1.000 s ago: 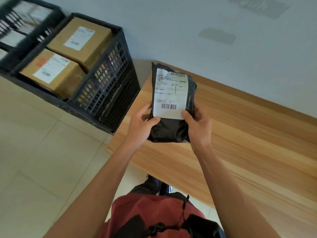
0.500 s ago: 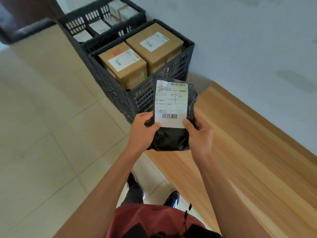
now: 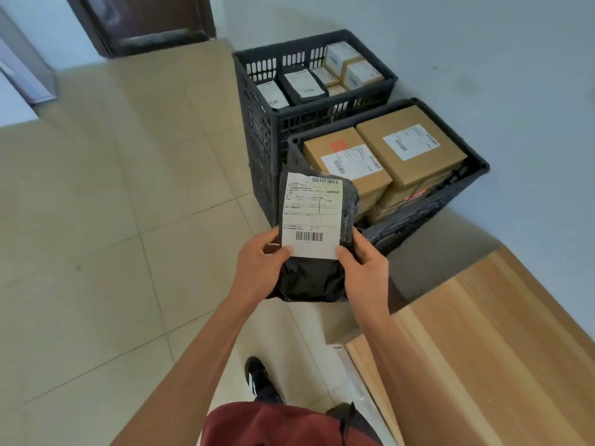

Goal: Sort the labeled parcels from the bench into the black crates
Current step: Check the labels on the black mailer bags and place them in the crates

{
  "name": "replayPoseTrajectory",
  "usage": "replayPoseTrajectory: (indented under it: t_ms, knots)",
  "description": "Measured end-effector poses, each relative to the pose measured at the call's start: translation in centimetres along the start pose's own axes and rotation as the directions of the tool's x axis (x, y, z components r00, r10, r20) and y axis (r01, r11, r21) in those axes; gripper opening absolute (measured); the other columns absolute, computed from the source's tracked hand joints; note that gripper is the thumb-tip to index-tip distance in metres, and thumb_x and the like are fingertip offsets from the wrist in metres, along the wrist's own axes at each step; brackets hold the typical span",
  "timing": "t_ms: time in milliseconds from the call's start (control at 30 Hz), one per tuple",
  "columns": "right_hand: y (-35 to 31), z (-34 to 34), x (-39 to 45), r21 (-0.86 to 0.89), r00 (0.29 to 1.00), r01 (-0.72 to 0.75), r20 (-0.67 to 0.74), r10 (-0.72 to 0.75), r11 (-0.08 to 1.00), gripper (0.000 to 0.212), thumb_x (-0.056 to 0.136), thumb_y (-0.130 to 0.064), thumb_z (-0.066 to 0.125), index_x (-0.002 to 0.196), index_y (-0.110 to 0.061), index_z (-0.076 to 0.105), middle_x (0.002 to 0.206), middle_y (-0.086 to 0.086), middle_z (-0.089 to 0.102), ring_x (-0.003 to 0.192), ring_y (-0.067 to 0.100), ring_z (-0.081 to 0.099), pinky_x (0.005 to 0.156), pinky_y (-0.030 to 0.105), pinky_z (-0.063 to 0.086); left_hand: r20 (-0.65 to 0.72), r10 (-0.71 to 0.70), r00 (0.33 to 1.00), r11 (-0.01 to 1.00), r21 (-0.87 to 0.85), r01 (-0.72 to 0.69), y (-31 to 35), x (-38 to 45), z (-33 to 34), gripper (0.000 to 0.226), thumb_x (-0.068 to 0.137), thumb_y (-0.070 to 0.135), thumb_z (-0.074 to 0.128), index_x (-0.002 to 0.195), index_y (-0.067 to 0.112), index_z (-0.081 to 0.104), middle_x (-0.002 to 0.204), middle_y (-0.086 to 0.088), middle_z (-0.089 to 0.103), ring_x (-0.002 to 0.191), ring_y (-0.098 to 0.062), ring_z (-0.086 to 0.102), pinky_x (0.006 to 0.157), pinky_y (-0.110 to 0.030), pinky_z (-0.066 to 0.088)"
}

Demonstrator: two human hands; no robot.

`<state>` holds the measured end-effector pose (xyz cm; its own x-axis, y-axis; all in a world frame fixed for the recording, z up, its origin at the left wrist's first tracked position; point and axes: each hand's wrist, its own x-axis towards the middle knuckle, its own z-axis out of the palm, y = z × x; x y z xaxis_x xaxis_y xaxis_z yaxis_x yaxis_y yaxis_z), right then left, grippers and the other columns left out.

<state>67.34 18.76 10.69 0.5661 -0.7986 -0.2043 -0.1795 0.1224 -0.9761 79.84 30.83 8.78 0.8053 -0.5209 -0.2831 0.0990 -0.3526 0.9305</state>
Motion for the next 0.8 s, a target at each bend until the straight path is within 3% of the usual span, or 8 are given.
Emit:
replayPoseTrajectory:
  t_ms: [133, 267, 400, 633, 733, 800]
  knots:
    - [-1.4, 3.9, 2.4, 0.012, 0.999, 0.026, 0.035, -0.027, 1.000, 0.054, 0.101, -0.003, 0.061, 0.122, -0.052, 0.065, 0.125, -0.019, 0.073, 0.121, 0.003, 0.066, 0.105, 0.039, 0.056, -0.039, 0.022, 0.999, 1.000, -0.002, -0.022, 1.2, 3.5, -3.3, 0.043, 0.093, 0.009, 0.066, 0.125, 0.036, 0.074, 0.116, 0.012, 0.075, 0.103, -0.008, 0.070, 0.098, -0.042, 0.057]
    - [-2.4, 6.1, 5.1, 0.024, 0.999, 0.019, 0.046, -0.020, 1.000, 0.049, 0.101, -0.003, 0.062, 0.124, -0.047, 0.066, 0.122, -0.017, 0.075, 0.117, 0.003, 0.068, 0.103, 0.037, 0.057, -0.036, 0.031, 0.999, 0.999, 0.006, -0.031, 2.1, 7.1, -5.1, 0.041, 0.094, 0.010, 0.066, 0.125, 0.035, 0.074, 0.117, 0.010, 0.074, 0.104, -0.009, 0.070, 0.098, -0.042, 0.057]
    - [-2.8, 6.9, 9.2, -0.014, 0.994, -0.018, 0.103, 0.019, 1.000, 0.044, 0.100, -0.006, 0.065, 0.140, -0.024, 0.066, 0.123, -0.013, 0.075, 0.118, 0.007, 0.069, 0.104, 0.040, 0.056, -0.075, 0.037, 0.997, 0.999, 0.035, -0.035, 3.3, 11.3, -5.7, 0.040, 0.094, 0.009, 0.065, 0.126, 0.032, 0.073, 0.118, 0.009, 0.073, 0.103, -0.008, 0.068, 0.099, -0.040, 0.056]
    - [-3.6, 9.2, 18.9, 0.018, 0.992, -0.054, 0.116, 0.052, 0.998, 0.042, 0.098, -0.007, 0.067, 0.138, -0.022, 0.068, 0.123, -0.010, 0.075, 0.117, 0.008, 0.070, 0.103, 0.041, 0.057, -0.057, 0.065, 0.996, 0.990, 0.127, -0.057, 6.7, 19.9, -6.1, 0.041, 0.094, 0.007, 0.065, 0.131, 0.024, 0.071, 0.121, 0.008, 0.074, 0.104, -0.010, 0.070, 0.096, -0.040, 0.059]
    - [-4.0, 10.4, 22.7, 0.028, 0.993, -0.052, 0.109, 0.049, 0.998, 0.040, 0.095, -0.009, 0.071, 0.124, -0.036, 0.074, 0.120, -0.011, 0.077, 0.114, 0.011, 0.071, 0.103, 0.045, 0.057, -0.054, 0.082, 0.995, 0.986, 0.152, -0.073, 8.4, 23.1, -6.5, 0.040, 0.095, 0.007, 0.065, 0.130, 0.023, 0.071, 0.119, 0.011, 0.075, 0.102, -0.009, 0.071, 0.094, -0.038, 0.059]
    - [-4.3, 11.2, 24.9, 0.006, 0.991, -0.045, 0.124, 0.044, 0.999, 0.040, 0.094, -0.013, 0.072, 0.129, -0.034, 0.073, 0.121, -0.012, 0.076, 0.115, 0.011, 0.071, 0.103, 0.045, 0.056, -0.076, 0.085, 0.993, 0.986, 0.153, -0.073, 9.1, 25.2, -6.8, 0.039, 0.094, 0.007, 0.066, 0.129, 0.023, 0.072, 0.116, 0.012, 0.076, 0.102, -0.010, 0.071, 0.094, -0.038, 0.060]
